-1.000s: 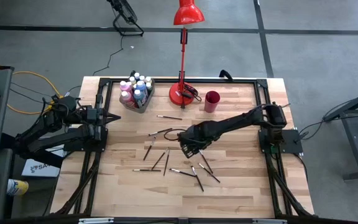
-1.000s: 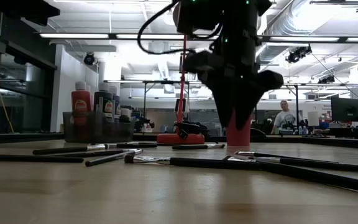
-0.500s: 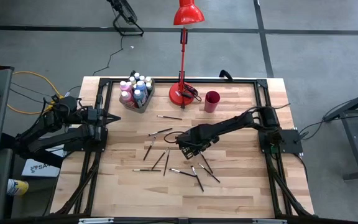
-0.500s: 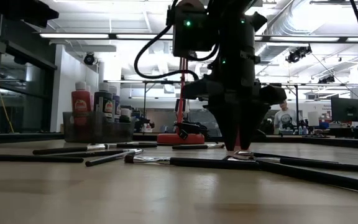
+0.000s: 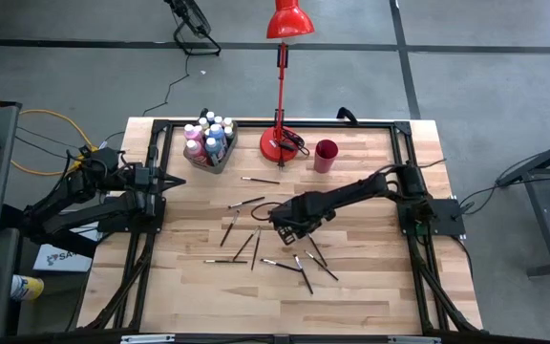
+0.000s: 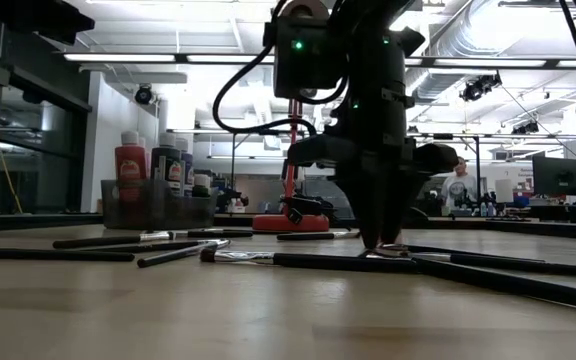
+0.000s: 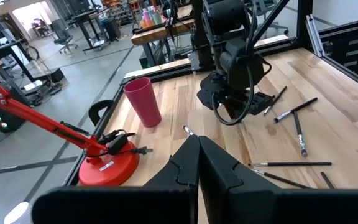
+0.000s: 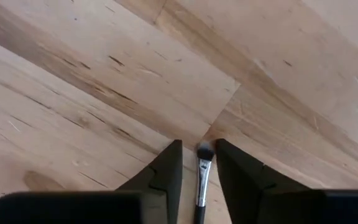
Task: Pick & Place Paint Supplies
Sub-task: Put the paint brush into the cup
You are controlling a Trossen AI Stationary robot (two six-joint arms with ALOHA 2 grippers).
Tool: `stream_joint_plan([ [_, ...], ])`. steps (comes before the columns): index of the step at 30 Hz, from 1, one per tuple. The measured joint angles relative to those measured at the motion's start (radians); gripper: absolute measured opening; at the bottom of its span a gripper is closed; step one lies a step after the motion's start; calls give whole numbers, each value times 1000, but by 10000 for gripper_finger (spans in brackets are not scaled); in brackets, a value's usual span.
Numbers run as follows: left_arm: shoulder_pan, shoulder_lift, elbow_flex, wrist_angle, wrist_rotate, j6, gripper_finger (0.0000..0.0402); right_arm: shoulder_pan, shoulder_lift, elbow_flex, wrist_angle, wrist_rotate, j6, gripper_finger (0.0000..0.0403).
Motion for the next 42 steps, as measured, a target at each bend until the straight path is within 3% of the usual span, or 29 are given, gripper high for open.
stream_joint_plan([
  [8, 0, 0, 0, -1, 0, 0, 0, 11, 1, -2, -2, 14, 46, 11],
  [15, 0, 0, 0, 7, 0, -1, 0, 8, -18, -6, -11, 24, 84, 5],
  [22, 0, 0, 0, 7, -2, 1, 0, -10, -126, 2, -122, 119, 116, 4],
  [27, 0, 0, 0, 7, -9, 1, 0, -46, -263, 8, -203, 288, 128, 4],
  [33, 0, 0, 0, 7, -9, 1, 0, -100, -470, 8, -206, 675, 124, 4],
  [38, 0, 0, 1, 7, -14, 1, 0, -162, -581, 10, -132, 1046, -24, 4],
  [42, 0, 0, 1, 6, -14, 1, 0, -232, -594, 10, -38, 1203, -166, 4],
])
